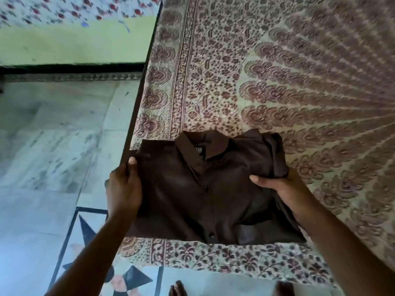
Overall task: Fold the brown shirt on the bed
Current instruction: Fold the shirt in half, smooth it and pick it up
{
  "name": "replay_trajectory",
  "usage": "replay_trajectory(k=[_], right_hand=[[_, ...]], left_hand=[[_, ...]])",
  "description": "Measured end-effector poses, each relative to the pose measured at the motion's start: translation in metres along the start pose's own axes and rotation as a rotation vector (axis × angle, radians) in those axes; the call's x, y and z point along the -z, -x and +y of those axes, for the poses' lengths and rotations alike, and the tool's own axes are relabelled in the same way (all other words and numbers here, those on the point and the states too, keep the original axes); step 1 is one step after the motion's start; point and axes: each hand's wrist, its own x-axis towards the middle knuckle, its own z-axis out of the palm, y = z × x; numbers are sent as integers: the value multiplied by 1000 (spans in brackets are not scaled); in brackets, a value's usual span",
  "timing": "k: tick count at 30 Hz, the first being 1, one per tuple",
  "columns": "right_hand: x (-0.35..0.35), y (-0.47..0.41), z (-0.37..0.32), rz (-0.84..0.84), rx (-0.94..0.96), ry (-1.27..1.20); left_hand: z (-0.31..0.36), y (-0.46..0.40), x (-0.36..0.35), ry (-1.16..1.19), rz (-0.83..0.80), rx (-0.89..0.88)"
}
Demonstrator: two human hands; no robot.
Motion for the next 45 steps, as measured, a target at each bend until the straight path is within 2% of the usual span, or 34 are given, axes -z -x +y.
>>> replay_trajectory(k=[3,6,9,11,13,16,22,26,28,30,33,35,37,39,41,43,45], right_hand=[[-21,-8,37,74,-88,84],[-33,-9,61,198,-125,155],[-36,8,66,284,-56,168],[-36,24,70,297,-7,326],[-33,38,77,312,-12,489],[-22,51,89,347,-11,643],[-19,61,107,419,43,647],[-14,65,118,381,1,674],[-11,68,125,380,-24,595],[-9,74,131,388,-87,459],[-9,76,141,404,-125,422],[-10,77,141,450,-67,598],[-16,78,138,546,29,811],[-27,77,129,659,119,992],[-34,67,118,709,251,1078],[-43,44,105,707,395,1087],[-51,17,91,670,444,1010]], left_hand=[[-35,-19,-1,59,-139,40],[-67,-17,1,-5,-297,83],[-86,-2,18,-63,-389,94],[-94,6,23,-161,-459,70],[-101,12,23,-207,-497,45],[-103,16,26,-206,-469,41],[-101,29,24,-352,-436,33],[-100,40,30,-147,-477,64],[-104,43,37,-50,-539,93],[-109,44,44,-78,-584,61],[-114,45,43,-190,-586,44],[-111,50,36,-313,-563,53],[-106,54,31,-405,-420,19],[-100,56,28,-377,-251,-66],[-92,52,20,-261,-168,-108],[-81,39,5,-170,-167,-111],[-71,21,-12,-124,-201,-77]])
